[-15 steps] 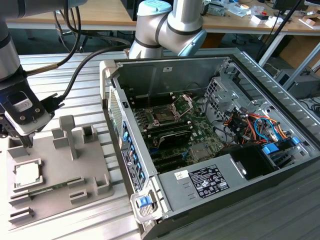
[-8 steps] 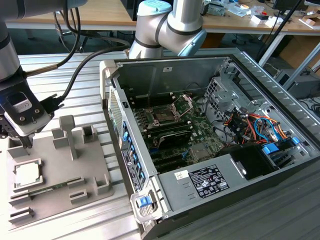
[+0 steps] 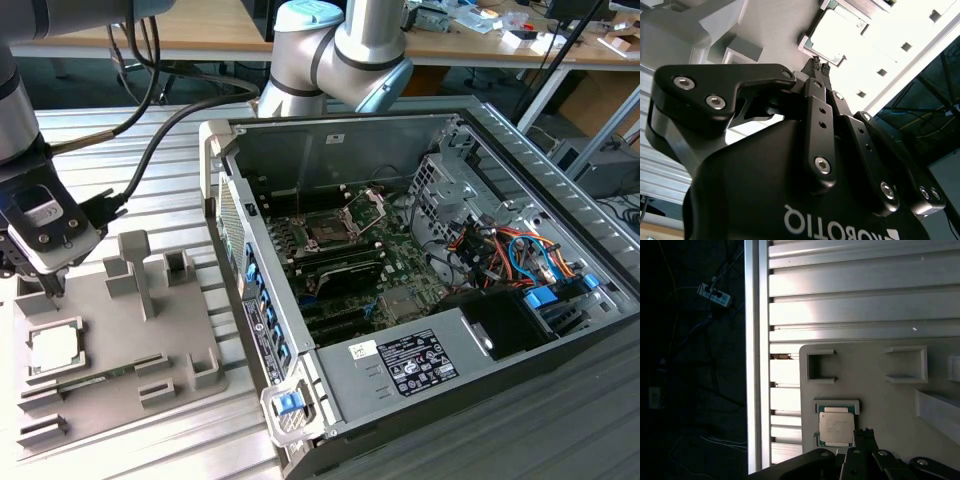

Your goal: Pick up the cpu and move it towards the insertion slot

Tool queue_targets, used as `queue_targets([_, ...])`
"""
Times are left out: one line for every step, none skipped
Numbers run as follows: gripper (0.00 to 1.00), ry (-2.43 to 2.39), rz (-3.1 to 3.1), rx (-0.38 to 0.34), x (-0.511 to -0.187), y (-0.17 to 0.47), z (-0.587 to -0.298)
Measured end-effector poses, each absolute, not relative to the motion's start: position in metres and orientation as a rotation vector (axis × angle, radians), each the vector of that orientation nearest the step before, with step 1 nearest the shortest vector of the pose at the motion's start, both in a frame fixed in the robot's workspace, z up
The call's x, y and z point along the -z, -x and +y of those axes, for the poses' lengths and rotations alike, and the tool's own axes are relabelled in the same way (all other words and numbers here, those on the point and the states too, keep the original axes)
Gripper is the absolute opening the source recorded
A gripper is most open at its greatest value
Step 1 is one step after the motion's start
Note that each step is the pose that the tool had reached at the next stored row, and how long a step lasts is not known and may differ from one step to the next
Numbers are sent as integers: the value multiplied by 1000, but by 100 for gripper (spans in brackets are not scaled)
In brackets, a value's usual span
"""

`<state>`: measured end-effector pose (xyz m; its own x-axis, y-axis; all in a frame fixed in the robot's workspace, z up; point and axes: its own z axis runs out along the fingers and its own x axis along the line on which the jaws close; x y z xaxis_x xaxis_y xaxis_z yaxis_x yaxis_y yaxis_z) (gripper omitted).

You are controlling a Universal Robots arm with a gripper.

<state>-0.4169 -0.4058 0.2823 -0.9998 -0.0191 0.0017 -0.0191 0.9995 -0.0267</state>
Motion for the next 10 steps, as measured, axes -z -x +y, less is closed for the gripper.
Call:
queue_targets([11,-30,-3140,-42,-282,417,-406])
queue_targets([11,-30,-3140,-42,-282,417,-406])
queue_targets([11,-30,-3140,-42,-282,417,-406])
queue_targets([11,-30,-3140,-43,-282,417,-406])
queue_targets([11,-30,-3140,-43,-282,417,-406])
queue_targets([11,-30,-3140,-43,-281,417,-406])
queue_targets([11,-30,-3140,-43,-281,418,-406])
queue_targets([11,-30,-3140,-43,-281,418,-406])
queue_targets([11,-30,-3140,-43,-281,418,-406])
queue_targets([11,-30,-3140,-43,-280,418,-406])
